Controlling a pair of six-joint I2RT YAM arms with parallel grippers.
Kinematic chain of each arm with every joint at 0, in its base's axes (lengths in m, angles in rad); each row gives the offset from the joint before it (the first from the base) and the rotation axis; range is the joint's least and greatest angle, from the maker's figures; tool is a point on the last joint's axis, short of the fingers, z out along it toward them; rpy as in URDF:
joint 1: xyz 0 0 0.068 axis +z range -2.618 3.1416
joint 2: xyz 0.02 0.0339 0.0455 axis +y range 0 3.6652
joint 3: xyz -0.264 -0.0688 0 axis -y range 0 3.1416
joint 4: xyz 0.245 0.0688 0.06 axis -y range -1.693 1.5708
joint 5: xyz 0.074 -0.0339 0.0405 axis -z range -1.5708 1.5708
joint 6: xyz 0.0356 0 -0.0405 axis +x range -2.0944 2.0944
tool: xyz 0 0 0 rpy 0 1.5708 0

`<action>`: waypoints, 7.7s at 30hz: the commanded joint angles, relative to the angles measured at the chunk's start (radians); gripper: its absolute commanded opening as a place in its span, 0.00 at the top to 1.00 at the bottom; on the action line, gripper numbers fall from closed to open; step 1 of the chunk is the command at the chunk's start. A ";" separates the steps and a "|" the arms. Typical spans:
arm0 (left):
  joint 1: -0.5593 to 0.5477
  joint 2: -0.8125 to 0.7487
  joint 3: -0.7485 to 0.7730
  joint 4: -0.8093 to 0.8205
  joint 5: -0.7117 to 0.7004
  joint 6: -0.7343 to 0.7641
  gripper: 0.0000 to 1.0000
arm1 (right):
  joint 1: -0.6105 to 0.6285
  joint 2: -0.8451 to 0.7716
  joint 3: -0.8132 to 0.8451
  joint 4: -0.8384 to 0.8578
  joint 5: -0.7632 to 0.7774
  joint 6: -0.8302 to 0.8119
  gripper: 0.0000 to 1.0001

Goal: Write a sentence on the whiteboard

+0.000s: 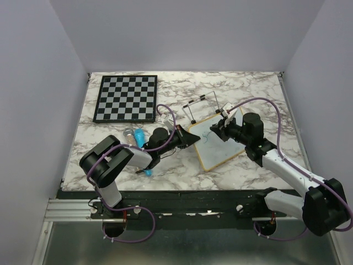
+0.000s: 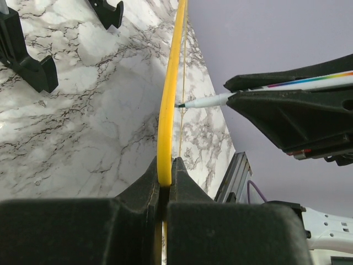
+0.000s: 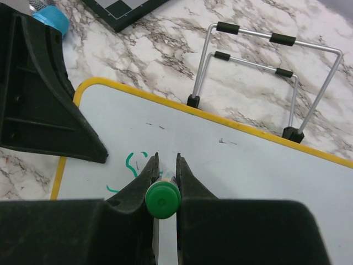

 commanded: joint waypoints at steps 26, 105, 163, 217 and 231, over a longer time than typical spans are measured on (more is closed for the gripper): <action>0.004 0.023 -0.001 -0.014 -0.006 0.055 1.00 | -0.010 0.036 0.036 0.034 -0.066 0.004 1.00; 0.004 0.004 -0.025 0.003 0.000 0.068 1.00 | -0.153 -0.066 0.007 -0.066 -0.293 -0.028 0.99; 0.002 0.032 -0.016 0.018 0.015 0.017 1.00 | -0.153 0.082 0.018 0.017 -0.316 -0.054 0.99; 0.004 0.033 -0.013 0.012 0.018 0.031 1.00 | -0.154 0.110 0.090 -0.066 -0.190 -0.073 0.99; 0.005 0.029 -0.016 0.012 0.018 0.031 1.00 | -0.154 0.105 0.085 -0.137 -0.233 -0.114 0.99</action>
